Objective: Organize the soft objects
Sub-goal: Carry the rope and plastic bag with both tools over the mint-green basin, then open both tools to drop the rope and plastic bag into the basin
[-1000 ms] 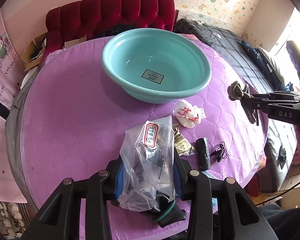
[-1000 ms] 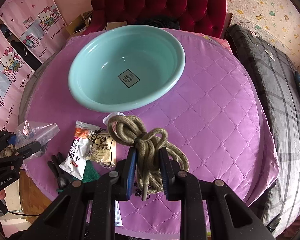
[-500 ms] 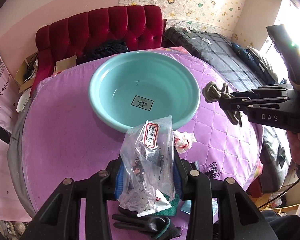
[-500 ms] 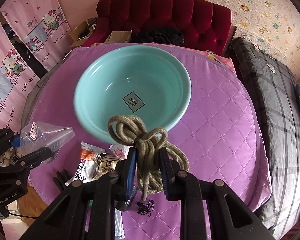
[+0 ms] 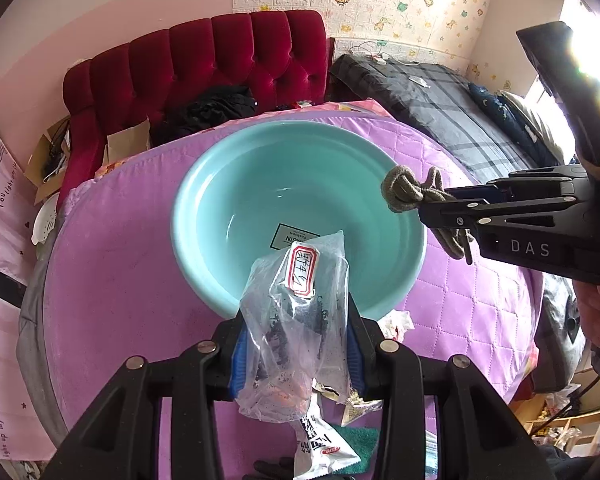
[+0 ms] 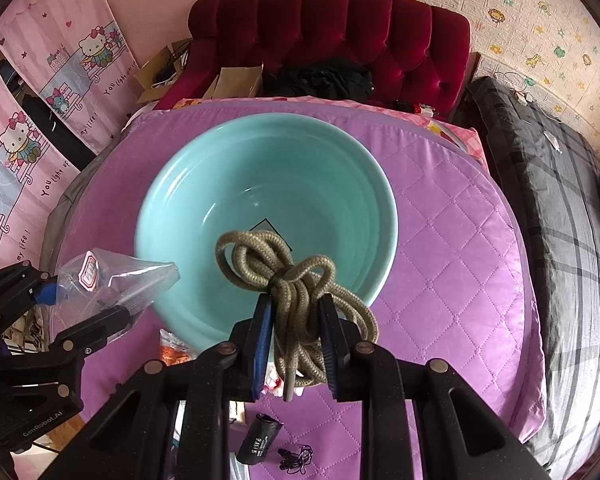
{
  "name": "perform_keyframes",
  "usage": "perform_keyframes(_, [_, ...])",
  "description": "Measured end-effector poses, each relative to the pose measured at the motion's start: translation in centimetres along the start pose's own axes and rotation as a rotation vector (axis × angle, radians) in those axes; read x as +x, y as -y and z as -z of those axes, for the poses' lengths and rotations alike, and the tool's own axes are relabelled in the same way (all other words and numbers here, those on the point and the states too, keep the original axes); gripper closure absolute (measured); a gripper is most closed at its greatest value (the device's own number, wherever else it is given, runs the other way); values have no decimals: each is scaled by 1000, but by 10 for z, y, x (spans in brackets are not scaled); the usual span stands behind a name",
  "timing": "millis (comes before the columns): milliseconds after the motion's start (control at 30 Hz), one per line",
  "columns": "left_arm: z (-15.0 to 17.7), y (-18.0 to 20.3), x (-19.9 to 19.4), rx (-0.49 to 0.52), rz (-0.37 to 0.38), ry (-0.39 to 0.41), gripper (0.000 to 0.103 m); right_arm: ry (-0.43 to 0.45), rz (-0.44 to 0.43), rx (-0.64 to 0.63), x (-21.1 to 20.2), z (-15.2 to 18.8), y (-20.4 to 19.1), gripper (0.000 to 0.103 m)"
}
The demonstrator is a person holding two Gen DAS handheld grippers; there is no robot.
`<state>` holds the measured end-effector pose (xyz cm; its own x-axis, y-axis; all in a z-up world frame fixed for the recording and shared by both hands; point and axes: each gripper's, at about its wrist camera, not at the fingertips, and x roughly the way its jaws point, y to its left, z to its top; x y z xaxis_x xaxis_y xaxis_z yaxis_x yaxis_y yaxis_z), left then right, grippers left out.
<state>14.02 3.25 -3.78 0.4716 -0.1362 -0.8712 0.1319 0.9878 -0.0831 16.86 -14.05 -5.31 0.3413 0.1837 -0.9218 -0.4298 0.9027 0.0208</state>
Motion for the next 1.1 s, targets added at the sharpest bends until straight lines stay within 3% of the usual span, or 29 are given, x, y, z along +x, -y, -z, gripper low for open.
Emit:
perform_keyframes(700, [-47,-19,91,-9,-10,-47,60,-17,-22,41,80,-58,9,78])
perform_keyframes(1100, [-57,-23,140,-13,-28,-83,60,-46,-18,64,128,-68,17,77])
